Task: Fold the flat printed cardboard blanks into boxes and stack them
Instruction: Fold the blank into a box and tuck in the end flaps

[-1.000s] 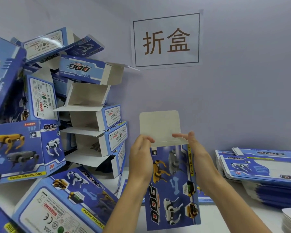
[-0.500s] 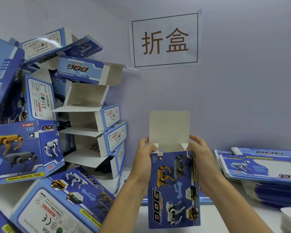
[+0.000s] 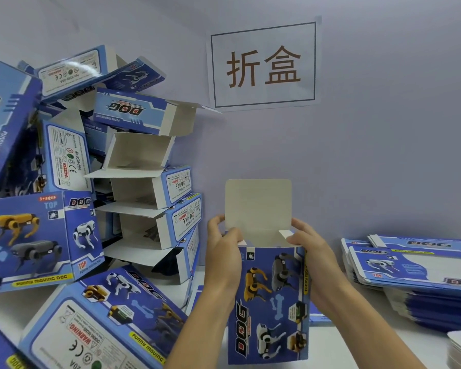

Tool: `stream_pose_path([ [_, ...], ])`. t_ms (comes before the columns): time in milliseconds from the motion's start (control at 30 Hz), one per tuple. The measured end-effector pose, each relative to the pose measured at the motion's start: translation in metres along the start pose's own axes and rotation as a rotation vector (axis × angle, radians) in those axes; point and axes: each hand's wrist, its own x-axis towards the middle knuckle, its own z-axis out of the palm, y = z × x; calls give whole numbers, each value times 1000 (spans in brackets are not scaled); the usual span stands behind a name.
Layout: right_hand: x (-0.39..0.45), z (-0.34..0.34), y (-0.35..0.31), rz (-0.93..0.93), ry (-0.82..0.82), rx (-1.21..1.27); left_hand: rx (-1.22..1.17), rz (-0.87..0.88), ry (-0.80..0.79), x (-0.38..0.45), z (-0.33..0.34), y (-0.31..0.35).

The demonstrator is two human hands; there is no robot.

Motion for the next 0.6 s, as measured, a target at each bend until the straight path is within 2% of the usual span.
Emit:
stream_pose_path([
  [133,0,-1,0,-6,15,24,-18,38,-12,-4,3,4],
  [367,2,-2,3,-83,56,-2,-13,165,85,-2,2,-3],
  [467,2,-3,2,-100,100,78,-122,142,140,-1,1,-2],
  [600,1,-7,6,-80,133,148,-132,101,165,1,0,-5],
])
